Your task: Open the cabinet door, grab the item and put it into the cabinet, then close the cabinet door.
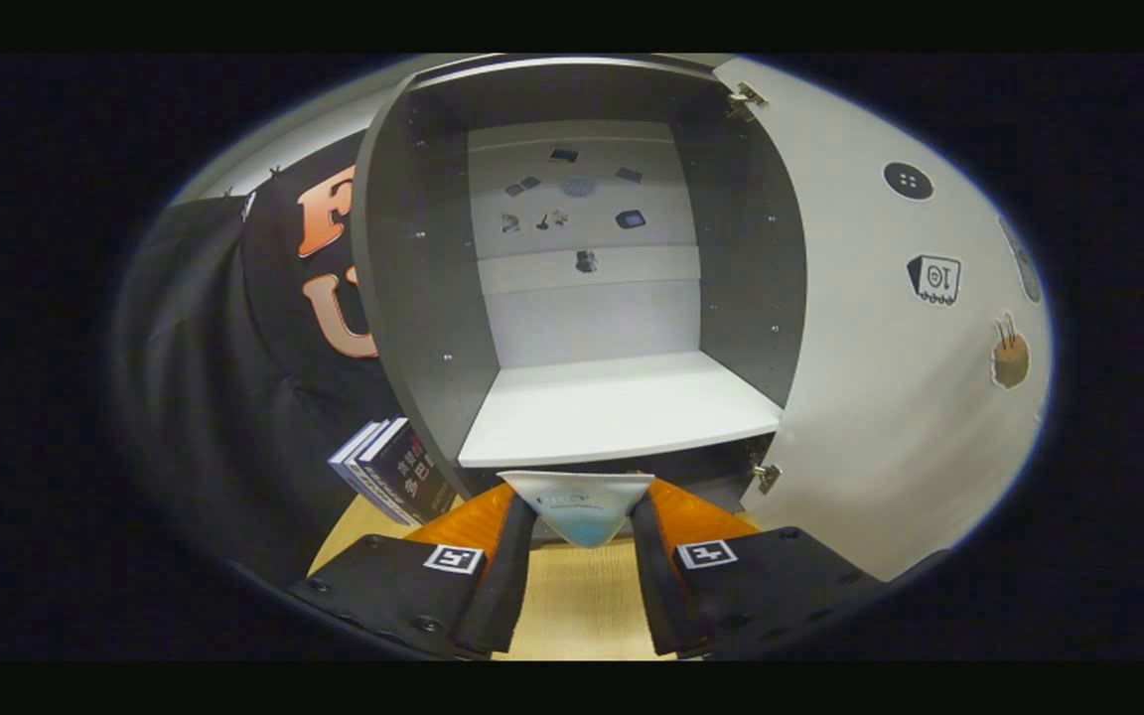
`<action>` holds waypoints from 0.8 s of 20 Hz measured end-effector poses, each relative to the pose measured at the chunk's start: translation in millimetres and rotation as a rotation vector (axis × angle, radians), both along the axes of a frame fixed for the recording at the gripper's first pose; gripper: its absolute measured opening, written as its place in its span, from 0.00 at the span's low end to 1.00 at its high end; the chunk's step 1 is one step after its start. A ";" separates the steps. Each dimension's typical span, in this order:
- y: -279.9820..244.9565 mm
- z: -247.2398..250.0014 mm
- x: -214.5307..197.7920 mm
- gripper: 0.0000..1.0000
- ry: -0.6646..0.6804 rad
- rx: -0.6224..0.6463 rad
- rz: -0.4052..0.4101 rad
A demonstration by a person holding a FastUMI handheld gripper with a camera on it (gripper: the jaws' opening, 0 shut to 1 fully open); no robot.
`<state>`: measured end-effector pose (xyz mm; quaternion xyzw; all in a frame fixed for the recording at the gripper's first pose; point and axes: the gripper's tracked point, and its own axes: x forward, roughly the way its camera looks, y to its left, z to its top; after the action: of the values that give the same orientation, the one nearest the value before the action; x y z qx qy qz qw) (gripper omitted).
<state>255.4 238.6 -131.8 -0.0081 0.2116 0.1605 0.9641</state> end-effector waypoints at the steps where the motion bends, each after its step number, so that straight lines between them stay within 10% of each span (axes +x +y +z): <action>1: 2.0 12.6 9.1 0.57 -0.021 0.000 0.001; 16: 36.1 -14.9 138.4 0.57 0.095 -0.043 -0.026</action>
<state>393.8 274.7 -146.7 -0.0186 0.2607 0.1434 0.9545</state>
